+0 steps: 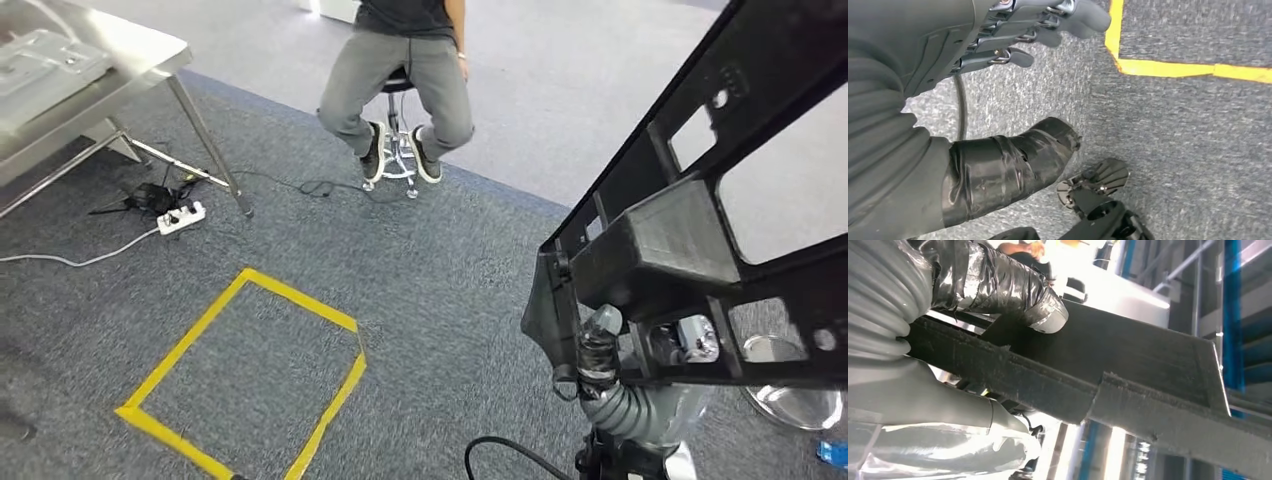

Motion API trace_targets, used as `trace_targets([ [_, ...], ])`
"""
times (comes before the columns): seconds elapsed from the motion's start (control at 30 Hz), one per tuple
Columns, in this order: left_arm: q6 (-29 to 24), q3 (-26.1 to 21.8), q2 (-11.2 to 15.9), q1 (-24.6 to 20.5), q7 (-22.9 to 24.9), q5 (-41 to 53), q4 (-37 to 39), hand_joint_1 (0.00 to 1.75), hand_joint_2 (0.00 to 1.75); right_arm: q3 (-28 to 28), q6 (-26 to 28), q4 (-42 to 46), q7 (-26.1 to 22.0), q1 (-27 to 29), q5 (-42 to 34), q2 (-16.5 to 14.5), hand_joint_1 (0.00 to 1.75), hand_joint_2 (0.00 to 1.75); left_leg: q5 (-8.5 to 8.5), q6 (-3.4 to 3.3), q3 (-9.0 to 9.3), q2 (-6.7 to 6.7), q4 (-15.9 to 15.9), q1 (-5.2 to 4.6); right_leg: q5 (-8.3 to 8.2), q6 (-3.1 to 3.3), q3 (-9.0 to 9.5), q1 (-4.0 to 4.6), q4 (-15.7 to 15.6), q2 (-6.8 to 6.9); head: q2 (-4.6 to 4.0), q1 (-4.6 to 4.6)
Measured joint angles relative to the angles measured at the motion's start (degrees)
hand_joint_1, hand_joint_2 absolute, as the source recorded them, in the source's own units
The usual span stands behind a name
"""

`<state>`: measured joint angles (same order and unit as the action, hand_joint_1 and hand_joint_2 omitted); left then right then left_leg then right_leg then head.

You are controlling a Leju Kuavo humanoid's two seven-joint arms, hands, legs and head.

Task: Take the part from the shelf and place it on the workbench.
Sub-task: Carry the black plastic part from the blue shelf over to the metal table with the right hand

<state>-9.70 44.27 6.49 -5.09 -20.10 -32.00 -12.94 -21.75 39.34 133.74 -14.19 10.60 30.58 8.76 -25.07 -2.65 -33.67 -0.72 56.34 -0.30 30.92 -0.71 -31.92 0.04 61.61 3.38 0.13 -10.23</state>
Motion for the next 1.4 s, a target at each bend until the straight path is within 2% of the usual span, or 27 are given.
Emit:
trace_targets([
  [0.07,-0.06,0.37,-0.18,-0.27,0.02,-0.24,-0.03,0.00,1.75,0.04,0.00,0.08,0.75,0.05,1.27,0.00,1.75,1.75,0.18,-0.16,0.09,1.15,-0.27,0.20,3.27,-0.37,-3.32,-0.35,6.85,-2.61,0.00,0.73],
  [0.1,-0.08,0.51,-0.24,-0.36,0.03,-0.34,-0.03,0.00,1.75,0.05,0.00,0.08,1.07,0.09,1.57,0.00,1.75,1.75,0.18,-0.16,0.05,1.85,-0.22,0.23,4.34,-0.58,-5.03,-0.51,10.11,-2.99,0.00,1.03],
  [0.13,-0.09,0.60,-0.28,-0.35,0.09,-0.42,-0.04,0.00,1.75,0.05,0.00,0.08,1.31,0.13,1.70,0.00,1.75,1.75,0.15,-0.11,0.05,2.60,-0.11,0.30,4.32,-0.81,-5.99,-0.73,11.71,-3.10,0.00,1.21],
  [0.17,-0.09,0.67,-0.32,-0.32,0.17,-0.56,-0.04,0.00,1.75,0.05,0.00,0.07,1.43,0.16,1.70,0.00,1.75,1.75,0.07,0.01,0.04,3.37,0.11,0.42,3.19,-1.05,-5.95,-0.99,11.22,-3.16,0.00,1.31],
  [0.2,-0.09,0.72,-0.35,-0.28,0.26,-0.73,-0.04,0.00,1.75,0.05,0.00,0.07,1.45,0.15,1.62,0.00,1.75,1.75,-0.08,0.24,0.02,4.19,0.46,0.59,1.21,-1.34,-4.96,-1.31,8.80,-3.41,0.00,1.39],
  [0.27,-0.18,0.78,-0.42,-0.32,0.43,-1.15,-0.04,0.00,1.75,0.04,0.00,0.07,1.35,0.14,1.34,0.00,1.75,1.75,-0.63,1.04,-0.48,5.78,1.74,0.88,-2.00,-1.92,-1.95,-2.05,1.89,-5.90,0.00,1.74],
  [0.33,-0.45,0.81,-0.44,-0.46,0.58,-1.40,-0.04,0.00,1.75,0.04,0.00,0.07,1.24,0.15,0.95,0.00,1.75,1.75,-0.90,1.88,-1.42,7.18,2.78,1.01,-2.49,-1.73,-0.73,-2.31,-1.26,-8.11,0.00,2.14],
  [0.4,-0.77,0.86,-0.45,-0.31,0.70,-1.52,-0.04,0.00,1.75,0.04,-0.01,0.06,1.18,0.08,0.52,0.00,1.75,1.75,-0.65,2.58,-2.08,8.38,2.84,1.27,-2.34,-0.78,-0.77,-2.06,-1.18,-7.49,0.00,2.36],
  [0.43,-0.85,0.93,-0.50,-0.12,0.74,-1.56,-0.04,0.00,1.75,0.04,-0.02,0.05,1.16,-0.03,0.31,0.00,1.75,1.75,-0.67,2.83,-2.31,7.83,3.05,1.32,-2.44,-0.32,-0.61,-2.00,-1.31,-6.82,0.00,2.42],
  [0.5,-0.98,1.09,-0.61,-0.02,0.82,-1.70,-0.05,0.00,1.75,0.04,-0.04,0.05,1.18,-0.18,0.02,0.00,1.75,1.75,-2.11,3.15,-3.73,4.62,5.65,1.17,-2.69,0.50,-0.28,-1.90,-1.64,-5.35,0.00,2.24],
  [0.53,-1.05,1.16,-0.67,-0.13,0.86,-1.80,-0.05,0.00,1.75,0.04,-0.04,0.05,1.27,-0.22,0.01,0.01,1.75,1.75,-3.65,3.23,-5.14,2.68,8.59,1.07,-2.71,0.78,-0.24,-1.70,-1.71,-4.56,0.00,2.15],
  [0.57,-1.11,1.23,-0.69,-0.30,0.88,-1.94,-0.05,0.00,1.75,0.04,-0.04,0.04,1.43,-0.21,0.04,0.01,1.75,1.75,-5.41,3.29,-7.00,1.66,12.31,1.04,-2.67,0.97,-0.26,-1.47,-1.73,-3.68,0.00,2.06],
  [0.63,-1.16,1.44,-0.72,-0.44,0.95,-2.16,-0.06,0.00,1.75,0.04,-0.04,0.01,1.89,-0.23,0.10,0.01,1.75,1.75,-7.33,3.21,-9.77,1.23,18.08,1.06,-2.54,1.23,-0.26,-1.05,-1.73,-1.92,0.00,2.07],
  [0.67,-1.17,1.54,-0.72,-0.38,1.01,-2.23,-0.07,0.00,1.75,0.05,-0.04,-0.01,2.08,-0.23,0.07,0.01,1.75,1.75,-6.86,3.03,-9.75,1.16,18.25,1.02,-2.47,1.31,-0.23,-0.86,-1.73,-1.13,0.00,2.07],
  [0.73,-1.24,1.63,-0.72,-0.25,1.16,-2.28,-0.07,0.00,1.75,0.05,-0.04,-0.02,2.24,-0.27,-0.07,0.01,1.75,1.75,-3.76,2.26,-6.48,0.45,12.44,0.71,-2.32,1.37,-0.08,-0.57,-1.73,0.23,0.00,2.07],
  [0.77,-1.31,1.63,-0.71,-0.28,1.21,-2.30,-0.07,0.00,1.75,0.05,-0.04,-0.02,2.25,-0.31,-0.12,0.01,1.75,1.75,-2.55,1.69,-4.36,-0.65,8.55,0.31,-2.21,1.30,0.01,-0.42,-1.74,0.86,0.00,2.10],
  [0.83,-1.46,1.65,-0.70,-0.44,1.27,-2.32,-0.07,0.00,1.75,0.05,-0.04,-0.02,2.27,-0.37,-0.21,0.02,1.75,1.75,-1.46,0.86,-1.79,-2.25,3.61,-0.49,-2.02,0.96,0.13,-0.33,-1.78,1.94,0.00,2.15],
  [0.87,-1.50,1.66,-0.68,-0.47,1.28,-2.36,-0.07,0.00,1.75,0.05,-0.04,-0.04,2.30,-0.38,-0.24,0.02,1.75,1.75,-1.60,0.66,-1.70,-2.36,3.04,-0.78,-1.97,0.71,0.19,-0.35,-1.87,2.42,0.00,2.18],
  [0.93,-1.54,1.69,-0.58,-0.28,1.27,-2.52,-0.07,0.00,1.75,0.04,-0.04,-0.09,2.39,-0.48,-0.33,0.05,1.75,1.75,-1.17,0.42,-1.47,-1.14,2.24,-0.68,-1.80,0.14,0.48,-0.51,-2.04,3.06,0.00,2.18],
  [1.0,-1.55,1.76,-0.54,-0.12,1.15,-2.74,-0.07,0.00,1.75,0.04,-0.04,-0.15,2.59,-0.63,-0.36,0.15,1.75,1.75,-0.55,0.05,-0.55,-0.03,0.92,-0.22,-0.40,-0.32,-0.04,-0.58,-0.17,1.05,0.00,2.38],
  [1.07,-1.54,1.87,-0.60,-0.33,0.96,-3.02,-0.08,0.00,1.75,0.04,-0.04,-0.20,2.86,-0.70,-0.41,0.24,1.75,1.75,-0.25,-0.24,-0.01,0.83,0.31,0.02,2.70,-0.58,-2.82,-0.66,5.81,-2.01,0.00,2.97],
  [1.13,-1.54,2.00,-0.61,-0.47,0.84,-3.26,-0.09,0.00,1.75,0.04,-0.03,-0.30,2.72,-0.69,-1.34,0.28,1.75,1.75,-0.34,-0.34,-0.01,1.72,0.45,0.04,4.56,-0.86,-6.14,-0.78,11.76,-3.00,0.00,3.47],
  [1.17,-1.54,2.06,-0.62,-0.44,0.79,-3.34,-0.09,0.00,1.75,0.04,-0.03,-0.36,2.41,-0.68,-2.17,0.30,1.75,1.75,-0.46,-0.28,0.00,2.19,0.62,0.09,3.93,-1.04,-6.73,-0.92,12.29,-3.09,0.00,3.62],
  [1.23,-1.47,2.10,-0.66,-0.36,0.72,-3.40,-0.09,0.00,1.75,0.04,-0.02,-0.42,1.57,-0.71,-3.81,0.31,1.75,1.75,-0.90,0.09,0.01,3.02,1.27,0.31,0.06,-1.42,-4.99,-1.35,7.41,-3.17,0.00,3.84],
  [1.3,-1.16,2.12,-0.67,-0.37,0.66,-3.69,-0.09,0.00,1.75,0.04,-0.02,-0.46,0.86,-0.74,-4.80,0.31,1.75,1.75,-1.57,0.76,-0.33,3.66,2.40,0.35,-2.53,-1.53,-2.37,-1.66,1.16,-3.84,0.00,4.18],
  [1.33,-0.94,2.12,-0.67,-0.37,0.59,-3.90,-0.09,0.00,1.75,0.04,-0.03,-0.49,0.57,-0.74,-5.19,0.31,1.75,1.75,-1.80,1.11,-0.59,3.86,2.87,0.32,-2.87,-1.35,-1.77,-1.66,-0.42,-4.12,0.00,4.32],
  [1.4,-0.59,2.14,-0.68,-0.31,0.43,-4.33,-0.09,0.00,1.75,0.04,-0.04,-0.51,0.08,-0.73,-5.91,0.32,1.75,1.75,-1.89,1.67,-0.96,4.06,3.17,0.33,-2.75,-0.50,-1.76,-1.39,-0.89,-4.31,0.00,4.52],
])
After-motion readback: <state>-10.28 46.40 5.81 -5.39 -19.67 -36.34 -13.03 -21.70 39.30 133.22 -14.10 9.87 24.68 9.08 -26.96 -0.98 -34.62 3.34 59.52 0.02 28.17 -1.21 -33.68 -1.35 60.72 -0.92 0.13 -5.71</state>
